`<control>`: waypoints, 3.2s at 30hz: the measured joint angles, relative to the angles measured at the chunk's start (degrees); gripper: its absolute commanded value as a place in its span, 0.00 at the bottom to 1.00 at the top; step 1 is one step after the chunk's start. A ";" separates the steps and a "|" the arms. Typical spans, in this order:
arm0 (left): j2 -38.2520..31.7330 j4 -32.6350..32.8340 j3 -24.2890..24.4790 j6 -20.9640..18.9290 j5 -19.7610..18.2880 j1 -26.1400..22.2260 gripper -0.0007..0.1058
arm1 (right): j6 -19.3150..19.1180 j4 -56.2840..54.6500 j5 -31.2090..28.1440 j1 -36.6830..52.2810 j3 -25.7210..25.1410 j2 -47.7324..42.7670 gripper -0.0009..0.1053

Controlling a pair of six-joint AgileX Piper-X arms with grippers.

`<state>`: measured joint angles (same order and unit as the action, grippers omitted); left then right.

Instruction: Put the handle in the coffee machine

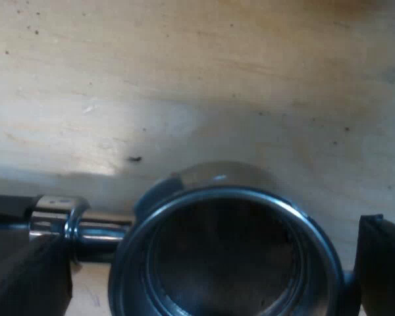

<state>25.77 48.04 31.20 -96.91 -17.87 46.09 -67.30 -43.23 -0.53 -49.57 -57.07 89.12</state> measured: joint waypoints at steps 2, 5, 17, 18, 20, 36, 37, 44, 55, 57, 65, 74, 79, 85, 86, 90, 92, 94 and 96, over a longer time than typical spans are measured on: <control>0.00 0.00 0.00 0.00 0.00 0.00 0.77 | 0.01 0.26 0.53 0.00 0.01 -0.01 0.83; 0.00 0.00 0.00 0.00 0.00 0.00 0.77 | -0.09 0.34 0.53 0.00 0.01 0.09 0.83; 0.00 0.00 0.00 0.00 0.00 0.00 0.77 | -0.40 0.14 0.53 0.00 0.01 0.43 0.11; 0.00 0.00 0.00 0.00 0.00 0.00 0.77 | -0.40 0.14 0.53 0.00 0.01 0.43 0.01; 0.00 0.00 0.00 0.00 0.00 0.00 0.77 | -0.40 0.14 0.53 0.00 0.01 0.43 0.01; 0.00 0.00 0.00 3.06 0.00 0.00 0.77 | -4.25 -5.48 0.53 0.00 0.16 -6.40 0.01; 0.00 0.00 0.00 4.51 0.00 0.00 0.77 | -4.80 -6.48 0.23 0.00 -0.16 -7.34 0.01; 0.00 0.35 0.00 10.06 -1.36 0.00 0.77 | -8.67 -12.34 0.23 0.00 -3.79 -10.61 0.01; 0.00 0.82 0.00 16.04 -1.89 0.00 0.77 | -13.99 -20.57 0.23 0.00 -11.24 -10.99 0.01; 0.00 0.82 0.00 16.14 -1.89 0.00 0.77 | -14.33 -21.18 0.23 0.00 -11.61 -10.99 0.01; 0.00 0.82 0.00 16.28 -1.89 0.00 0.77 | -14.81 -24.25 0.23 0.00 -11.60 -10.99 0.01; 0.00 0.82 0.00 16.28 -1.89 0.00 0.77 | -14.95 -24.61 0.23 0.00 -11.60 -11.23 0.01; 0.00 0.82 0.00 16.28 -1.89 0.00 0.77 | -14.72 -24.90 0.23 0.00 -11.96 -12.87 0.01; 0.00 0.82 0.00 16.28 -1.89 0.00 0.77 | -11.76 -24.90 0.23 0.00 -11.96 -12.86 0.01; 0.00 0.82 0.00 16.28 -1.89 0.00 0.77 | -11.47 -24.90 0.23 0.00 -11.96 -12.86 0.01; 0.00 0.82 0.00 16.28 -2.07 0.00 0.77 | -10.06 -24.90 0.23 0.00 -11.96 -12.86 0.01; 0.00 0.63 0.00 16.28 -2.17 0.00 0.77 | -9.36 -24.90 0.23 0.00 -11.96 -12.86 0.01; 0.00 0.64 -0.22 16.28 -2.16 0.00 0.77 | -8.82 -24.90 0.23 0.00 -11.96 -12.86 0.01; 0.00 0.64 -0.61 16.28 -2.16 0.00 0.77 | -8.58 -24.90 0.23 0.00 -11.96 -12.86 0.01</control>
<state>25.77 48.68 30.59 -80.63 -20.03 46.09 -75.88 -68.13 -0.31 -49.57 -69.03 76.26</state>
